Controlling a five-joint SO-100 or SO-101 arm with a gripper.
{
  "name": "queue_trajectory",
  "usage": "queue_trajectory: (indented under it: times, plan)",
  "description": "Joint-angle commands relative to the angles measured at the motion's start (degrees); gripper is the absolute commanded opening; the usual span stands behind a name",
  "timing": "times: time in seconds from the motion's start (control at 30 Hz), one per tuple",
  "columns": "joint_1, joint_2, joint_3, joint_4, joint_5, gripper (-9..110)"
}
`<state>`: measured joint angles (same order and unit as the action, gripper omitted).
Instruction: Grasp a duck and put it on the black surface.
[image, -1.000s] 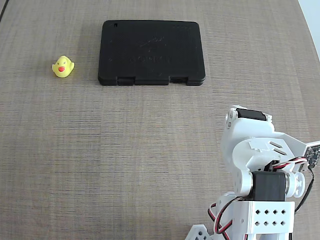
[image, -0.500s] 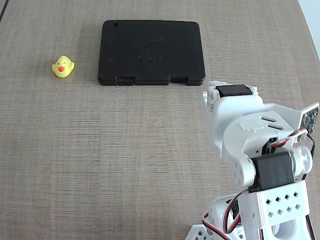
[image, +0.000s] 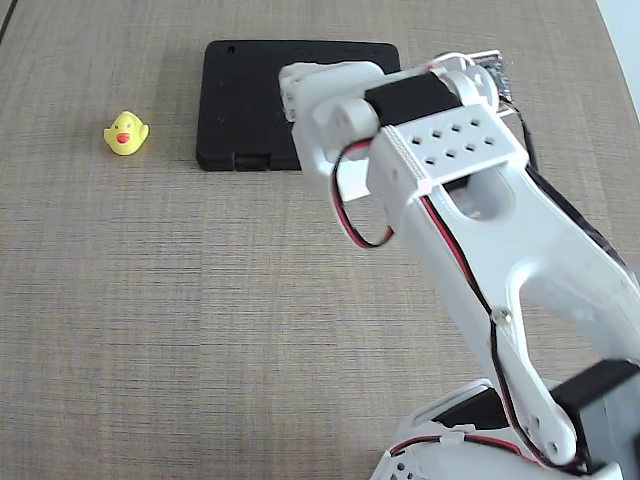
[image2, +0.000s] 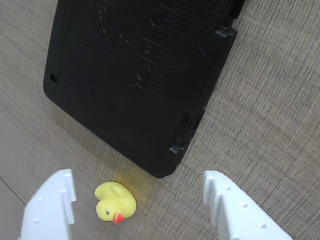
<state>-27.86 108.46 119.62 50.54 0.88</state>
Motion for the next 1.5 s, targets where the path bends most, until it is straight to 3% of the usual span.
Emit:
queue_trajectory:
  times: [0.0,0.23,0.5,0.8,1.47]
  plan:
    - [-4.04,-8.53,-8.61,0.0,0.26,31]
    - [-12.66,-19.16,-21.71,0.7,0.35,31]
    - [-19.95,-29.97,-36.83,10.28,0.35,31]
    - [-19.78,-42.45,-50.89,14.24,0.35,31]
    - [-14.94,-56.51,-64.51,13.62,0.26,31]
